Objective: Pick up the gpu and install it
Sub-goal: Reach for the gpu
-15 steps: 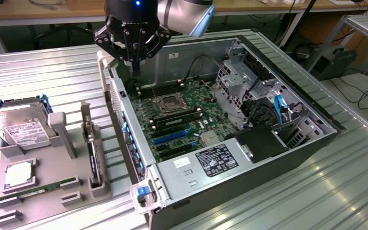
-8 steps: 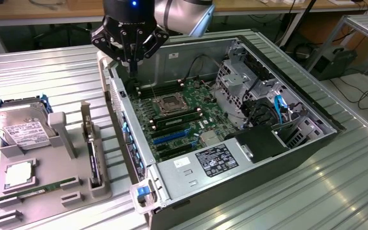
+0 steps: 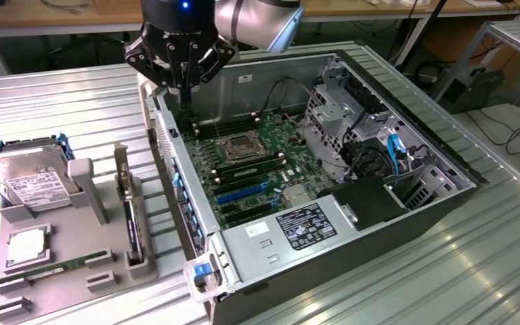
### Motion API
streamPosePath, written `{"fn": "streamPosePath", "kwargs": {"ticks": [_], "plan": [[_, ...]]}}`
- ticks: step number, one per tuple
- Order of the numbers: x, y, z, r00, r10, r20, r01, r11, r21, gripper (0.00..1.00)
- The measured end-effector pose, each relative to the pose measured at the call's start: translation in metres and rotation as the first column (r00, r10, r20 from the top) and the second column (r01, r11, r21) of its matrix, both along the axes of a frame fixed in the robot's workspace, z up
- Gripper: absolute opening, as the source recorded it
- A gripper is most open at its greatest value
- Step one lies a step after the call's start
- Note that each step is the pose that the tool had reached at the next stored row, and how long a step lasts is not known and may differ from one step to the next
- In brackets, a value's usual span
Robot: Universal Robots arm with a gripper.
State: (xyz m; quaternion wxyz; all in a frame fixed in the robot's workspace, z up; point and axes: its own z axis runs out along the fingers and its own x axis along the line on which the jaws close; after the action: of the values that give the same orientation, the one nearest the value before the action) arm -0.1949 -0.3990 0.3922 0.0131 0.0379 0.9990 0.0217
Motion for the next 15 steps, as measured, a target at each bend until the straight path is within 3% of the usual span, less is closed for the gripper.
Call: {"fn": "streamPosePath", "kwargs": {"ticks": [15], "plan": [[-0.011,0.0,-0.0003,1.0,0.0,0.0,0.0,1.0,0.0,0.11]]}}
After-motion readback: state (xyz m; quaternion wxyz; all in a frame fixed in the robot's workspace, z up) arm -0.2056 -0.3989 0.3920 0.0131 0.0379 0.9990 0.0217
